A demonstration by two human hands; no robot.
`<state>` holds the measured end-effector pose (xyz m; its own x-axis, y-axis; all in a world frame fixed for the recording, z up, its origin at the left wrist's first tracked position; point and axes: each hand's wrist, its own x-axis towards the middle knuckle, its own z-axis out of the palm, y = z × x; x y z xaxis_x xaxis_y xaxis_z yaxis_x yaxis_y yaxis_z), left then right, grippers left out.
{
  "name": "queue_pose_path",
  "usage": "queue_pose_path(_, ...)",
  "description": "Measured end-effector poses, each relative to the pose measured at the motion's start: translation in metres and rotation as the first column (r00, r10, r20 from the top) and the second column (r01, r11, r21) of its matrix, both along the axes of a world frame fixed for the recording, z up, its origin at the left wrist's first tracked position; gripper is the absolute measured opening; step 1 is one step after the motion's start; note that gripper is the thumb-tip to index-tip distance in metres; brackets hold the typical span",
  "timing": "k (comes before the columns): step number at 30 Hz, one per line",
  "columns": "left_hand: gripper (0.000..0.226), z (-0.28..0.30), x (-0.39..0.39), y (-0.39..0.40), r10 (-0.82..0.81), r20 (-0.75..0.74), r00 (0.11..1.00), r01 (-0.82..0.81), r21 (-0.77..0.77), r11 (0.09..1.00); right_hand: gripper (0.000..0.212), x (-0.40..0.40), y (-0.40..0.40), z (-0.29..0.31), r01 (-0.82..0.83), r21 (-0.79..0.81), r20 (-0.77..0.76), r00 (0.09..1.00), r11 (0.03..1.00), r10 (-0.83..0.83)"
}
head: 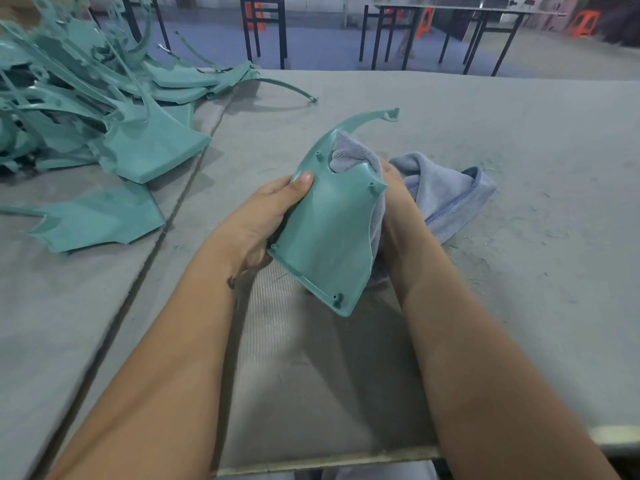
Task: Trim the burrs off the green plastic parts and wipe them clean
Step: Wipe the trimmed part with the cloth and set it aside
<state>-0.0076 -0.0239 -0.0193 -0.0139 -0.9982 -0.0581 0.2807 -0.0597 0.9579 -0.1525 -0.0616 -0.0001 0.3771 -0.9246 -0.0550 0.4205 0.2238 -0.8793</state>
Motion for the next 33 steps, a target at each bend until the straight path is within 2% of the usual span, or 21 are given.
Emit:
queue_pose_path(2,0.029,0.002,0.000,0.002,-0.033,-0.012,0.999,0.033,0.039,0.999,0.017,0.007,-0.003,-0.005,0.140,-0.059,0.005,0.990,0.988,-0.140)
queue_pose_path(4,0.028,0.002,0.002,0.004,-0.071,-0.022,0.997,0.072,0.081,0.994,0.021,0.011,-0.008,-0.010,0.301,-0.168,-0.065,0.947,0.939,-0.316)
queue_pose_path(6,0.029,0.001,0.006,0.007,-0.120,0.005,0.993,0.119,0.111,0.987,0.023,0.013,-0.013,-0.011,0.459,-0.290,-0.157,0.842,0.839,-0.515)
queue_pose_path(8,0.034,0.000,0.011,0.008,-0.174,0.058,0.983,0.166,0.120,0.979,0.020,0.012,-0.018,-0.012,0.590,-0.339,-0.215,0.710,0.733,-0.671)
queue_pose_path(9,0.038,-0.001,0.013,0.008,-0.193,0.085,0.977,0.182,0.122,0.976,0.018,0.012,-0.020,-0.012,0.637,-0.338,-0.229,0.658,0.693,-0.717)
queue_pose_path(11,0.041,-0.003,0.013,0.007,-0.197,0.104,0.975,0.184,0.121,0.975,0.012,0.014,-0.019,-0.012,0.675,-0.345,-0.216,0.618,0.652,-0.756)
queue_pose_path(13,0.038,-0.004,0.012,0.005,-0.164,0.068,0.984,0.157,0.108,0.982,0.013,0.013,-0.018,-0.012,0.608,-0.397,-0.193,0.677,0.688,-0.710)
queue_pose_path(14,0.035,-0.005,0.011,0.004,-0.140,0.037,0.990,0.135,0.100,0.986,0.015,0.013,-0.015,-0.012,0.537,-0.421,-0.180,0.741,0.731,-0.647)
queue_pose_path(17,0.027,-0.006,0.012,0.001,-0.062,-0.038,0.997,0.065,0.085,0.994,0.011,0.015,-0.011,-0.014,0.282,-0.387,-0.099,0.934,0.878,-0.343)
queue_pose_path(19,0.029,-0.008,0.011,0.000,-0.031,-0.086,0.996,0.039,0.095,0.995,0.011,0.015,-0.011,-0.014,0.203,-0.339,-0.029,0.974,0.919,-0.226)
queue_pose_path(20,0.031,-0.008,0.011,0.000,-0.011,-0.128,0.992,0.025,0.106,0.994,0.011,0.015,-0.011,-0.013,0.180,-0.322,-0.014,0.981,0.929,-0.195)
queue_pose_path(22,0.034,-0.008,0.009,-0.001,0.044,-0.225,0.973,-0.017,0.124,0.992,0.014,0.013,-0.012,-0.012,0.147,-0.335,-0.090,0.978,0.930,-0.187)
queue_pose_path(24,0.033,-0.008,0.007,-0.002,0.085,-0.243,0.966,-0.058,0.114,0.992,0.015,0.011,-0.011,-0.011,0.138,-0.341,-0.182,0.961,0.930,-0.209)
queue_pose_path(27,0.040,-0.007,0.004,-0.004,0.144,-0.290,0.946,-0.121,0.098,0.988,0.014,0.011,-0.010,-0.011,0.171,-0.318,-0.226,0.941,0.932,-0.250)
queue_pose_path(28,0.046,-0.005,0.004,-0.005,0.161,-0.369,0.915,-0.138,0.088,0.986,0.014,0.012,-0.010,-0.010,0.176,-0.330,-0.232,0.937,0.928,-0.260)
queue_pose_path(30,0.054,-0.002,0.008,-0.006,0.234,-0.558,0.796,-0.222,0.089,0.971,0.016,0.012,-0.010,-0.010,0.212,-0.352,-0.196,0.936,0.912,-0.293)
queue_pose_path(31,0.051,0.000,0.013,-0.007,0.305,-0.595,0.743,-0.304,0.106,0.947,0.017,0.012,-0.011,-0.010,0.267,-0.349,-0.174,0.923,0.898,-0.342)
queue_pose_path(33,0.039,0.001,0.023,-0.009,0.472,-0.528,0.706,-0.485,0.126,0.866,0.018,0.009,-0.016,-0.010,0.431,-0.297,-0.146,0.861,0.852,-0.487)
